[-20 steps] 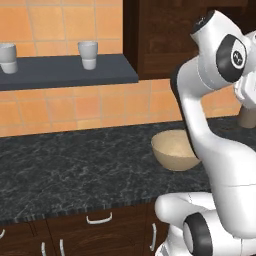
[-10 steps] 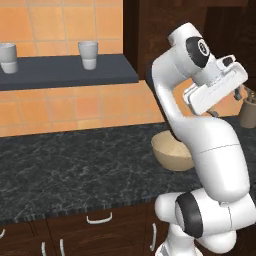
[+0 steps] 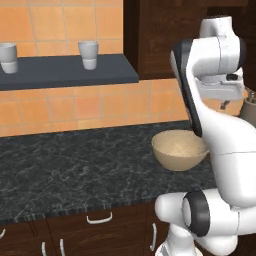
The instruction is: Open the cabinet, pick up the bread from the cabinet and place it in the basket. Then move the basket to the dining counter.
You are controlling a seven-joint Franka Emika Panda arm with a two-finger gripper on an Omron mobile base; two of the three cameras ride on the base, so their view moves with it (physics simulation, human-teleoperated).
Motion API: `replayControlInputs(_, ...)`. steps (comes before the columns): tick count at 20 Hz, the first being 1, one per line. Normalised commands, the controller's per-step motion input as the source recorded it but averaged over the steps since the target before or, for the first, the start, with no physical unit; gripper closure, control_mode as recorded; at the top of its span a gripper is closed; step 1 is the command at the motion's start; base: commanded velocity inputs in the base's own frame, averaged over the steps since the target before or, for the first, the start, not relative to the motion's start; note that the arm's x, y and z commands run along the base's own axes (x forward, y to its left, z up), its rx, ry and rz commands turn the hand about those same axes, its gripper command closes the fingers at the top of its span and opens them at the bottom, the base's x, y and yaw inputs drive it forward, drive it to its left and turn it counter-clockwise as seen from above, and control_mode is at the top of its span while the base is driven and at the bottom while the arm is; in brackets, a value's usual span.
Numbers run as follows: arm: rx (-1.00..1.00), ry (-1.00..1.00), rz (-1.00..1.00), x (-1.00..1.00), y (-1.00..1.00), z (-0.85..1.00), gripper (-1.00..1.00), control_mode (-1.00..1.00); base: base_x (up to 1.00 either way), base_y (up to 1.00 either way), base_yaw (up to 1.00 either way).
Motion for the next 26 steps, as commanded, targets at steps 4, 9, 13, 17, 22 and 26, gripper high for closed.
replayControlInputs(4,0.00,-0.57,-0.26,0.57,-0.03,0.10,-1.00,-1.00,0.00,0.00,0.00)
replayControlInputs(9,-0.07,-0.35,0.10,0.59,-0.05,0.35,-1.00,-1.00,0.00,0.00,0.00)
replayControlInputs(13,0.00,-0.01,0.09,0.20,-0.52,0.05,-1.00,-1.00,0.00,0.00,0.00)
replayControlInputs(17,-0.04,-0.08,0.25,0.18,-0.28,0.00,-1.00,-1.00,0.00,0.00,0.00)
replayControlInputs(22,-0.23,-0.04,0.13,0.31,-0.28,0.33,-1.00,-1.00,0.00,0.00,0.00)
replayControlInputs(26,-0.24,-0.05,-0.10,0.60,-0.13,0.38,-1.00,-1.00,0.00,0.00,0.00)
